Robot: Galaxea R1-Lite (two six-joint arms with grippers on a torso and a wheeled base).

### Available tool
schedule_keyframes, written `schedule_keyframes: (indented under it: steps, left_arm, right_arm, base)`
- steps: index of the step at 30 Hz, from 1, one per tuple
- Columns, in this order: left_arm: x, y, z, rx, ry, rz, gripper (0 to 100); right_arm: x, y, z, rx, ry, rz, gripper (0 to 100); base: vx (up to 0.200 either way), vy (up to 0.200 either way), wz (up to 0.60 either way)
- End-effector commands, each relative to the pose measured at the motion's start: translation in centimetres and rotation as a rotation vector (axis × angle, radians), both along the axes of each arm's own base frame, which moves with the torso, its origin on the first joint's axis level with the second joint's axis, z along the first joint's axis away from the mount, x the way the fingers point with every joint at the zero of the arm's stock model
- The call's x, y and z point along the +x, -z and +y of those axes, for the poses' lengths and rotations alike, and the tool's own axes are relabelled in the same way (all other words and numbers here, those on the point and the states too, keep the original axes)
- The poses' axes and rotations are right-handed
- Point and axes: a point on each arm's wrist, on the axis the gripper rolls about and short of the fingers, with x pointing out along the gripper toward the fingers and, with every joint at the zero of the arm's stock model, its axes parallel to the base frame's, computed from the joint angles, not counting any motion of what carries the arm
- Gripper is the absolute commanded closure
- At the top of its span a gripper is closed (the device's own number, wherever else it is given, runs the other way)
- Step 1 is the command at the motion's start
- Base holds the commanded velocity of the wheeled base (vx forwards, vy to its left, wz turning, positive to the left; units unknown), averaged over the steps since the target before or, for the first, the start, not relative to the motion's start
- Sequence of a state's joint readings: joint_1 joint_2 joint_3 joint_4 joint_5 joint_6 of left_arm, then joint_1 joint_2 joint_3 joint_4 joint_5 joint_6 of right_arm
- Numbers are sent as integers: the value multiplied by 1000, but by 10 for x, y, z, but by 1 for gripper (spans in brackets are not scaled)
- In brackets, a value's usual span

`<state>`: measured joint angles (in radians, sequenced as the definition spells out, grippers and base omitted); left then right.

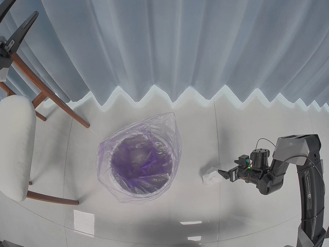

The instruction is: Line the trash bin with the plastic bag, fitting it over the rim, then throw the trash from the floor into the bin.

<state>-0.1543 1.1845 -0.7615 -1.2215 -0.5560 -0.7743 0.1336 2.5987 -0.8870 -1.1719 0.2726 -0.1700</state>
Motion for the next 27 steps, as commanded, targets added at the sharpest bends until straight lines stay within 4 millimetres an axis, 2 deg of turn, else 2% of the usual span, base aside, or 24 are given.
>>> schedule_keyframes:
  steps: [1, 11, 13, 15, 17, 21, 27]
  left_arm:
    - [3, 0, 1, 3, -12, 1, 0]
    - [-8, -2, -6, -8, 58, -8, 0]
    - [-8, 0, -7, -13, 69, 6, 0]
    - [-8, 0, -7, -15, 72, 10, 0]
    - [-8, -1, -6, -18, 70, 10, 0]
    - [-9, -1, -6, -18, 73, 8, 0]
    - [-7, 0, -6, -17, 68, 13, 0]
  right_arm:
    - [0, -1, 2, 1, -8, -1, 0]
    - [3, -1, 3, 25, 4, -28, 0]
    - [19, -7, 6, 52, 12, -74, 0]
    - [21, -10, 12, 91, 23, -47, 0]
    - [22, -11, 20, 104, 19, -8, 0]
    - [35, -17, 33, 95, 13, -11, 0]
    - [42, -13, 41, 50, 41, 57, 0]
  base:
    - [0, 0, 0]
    - [0, 0, 0]
    - [0, 0, 0]
    - [0, 0, 0]
    - [-200, 0, 0]
    - [-200, 0, 0]
    - [-200, 0, 0]
